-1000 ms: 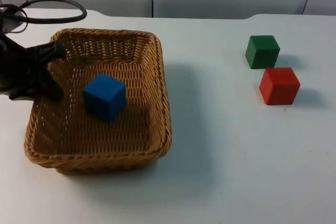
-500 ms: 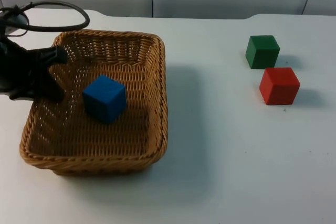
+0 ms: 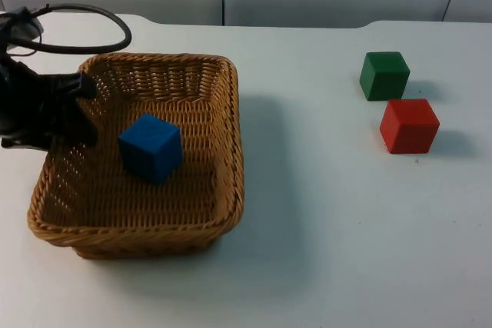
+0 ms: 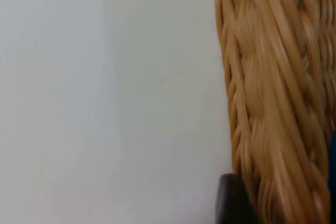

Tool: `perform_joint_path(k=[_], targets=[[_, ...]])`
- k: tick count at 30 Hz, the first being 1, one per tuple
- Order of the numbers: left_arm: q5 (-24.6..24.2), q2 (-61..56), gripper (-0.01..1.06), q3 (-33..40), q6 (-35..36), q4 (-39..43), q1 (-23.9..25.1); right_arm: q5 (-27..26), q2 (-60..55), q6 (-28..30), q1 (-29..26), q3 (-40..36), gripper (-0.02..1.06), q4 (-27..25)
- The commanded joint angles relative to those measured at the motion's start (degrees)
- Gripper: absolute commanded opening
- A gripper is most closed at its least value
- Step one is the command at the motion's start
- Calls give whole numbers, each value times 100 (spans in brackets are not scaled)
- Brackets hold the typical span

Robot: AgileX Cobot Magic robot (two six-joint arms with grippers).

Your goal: Pick up the basket with the left hand and place the blue cube into the basket with the right hand.

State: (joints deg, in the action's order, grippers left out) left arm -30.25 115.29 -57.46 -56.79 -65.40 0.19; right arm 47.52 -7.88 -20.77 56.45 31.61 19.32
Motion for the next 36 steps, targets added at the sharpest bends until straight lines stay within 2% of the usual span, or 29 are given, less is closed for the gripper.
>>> perform_joint_path(k=[1,2,3,4,6,11,18,23,27,30,33,36], targets=[[19,-27,62,-54,-103,-2,7,-60,31,-16,16,-24,104,40],[19,-27,70,-54,-131,-2,7,-60,31,-16,16,-24,104,40],[19,-27,70,-54,-131,-2,7,-60,31,-16,16,-24,104,40],[19,-27,76,-54,-155,-2,7,-60,31,-16,16,-24,104,40],[19,-37,81,-54,-155,66,7,-60,31,-16,16,-24,104,40],[18,-420,81,-54,-129,627,21,-60,31,-16,16,-24,104,40],[66,-1248,81,-54,-105,723,21,-71,31,-16,16,-24,104,40],[-84,-2196,81,-54,242,733,21,-175,31,-16,16,-24,104,88],[-483,-3586,81,-54,594,757,21,-458,31,-3,16,-24,104,260],[-656,-4269,81,-54,777,896,21,-469,31,-3,16,-24,104,399],[-856,-4921,81,-43,1068,1291,21,-438,31,31,16,-24,104,489],[-1204,-5732,81,-11,1745,2043,21,-349,31,193,16,-24,104,508]])
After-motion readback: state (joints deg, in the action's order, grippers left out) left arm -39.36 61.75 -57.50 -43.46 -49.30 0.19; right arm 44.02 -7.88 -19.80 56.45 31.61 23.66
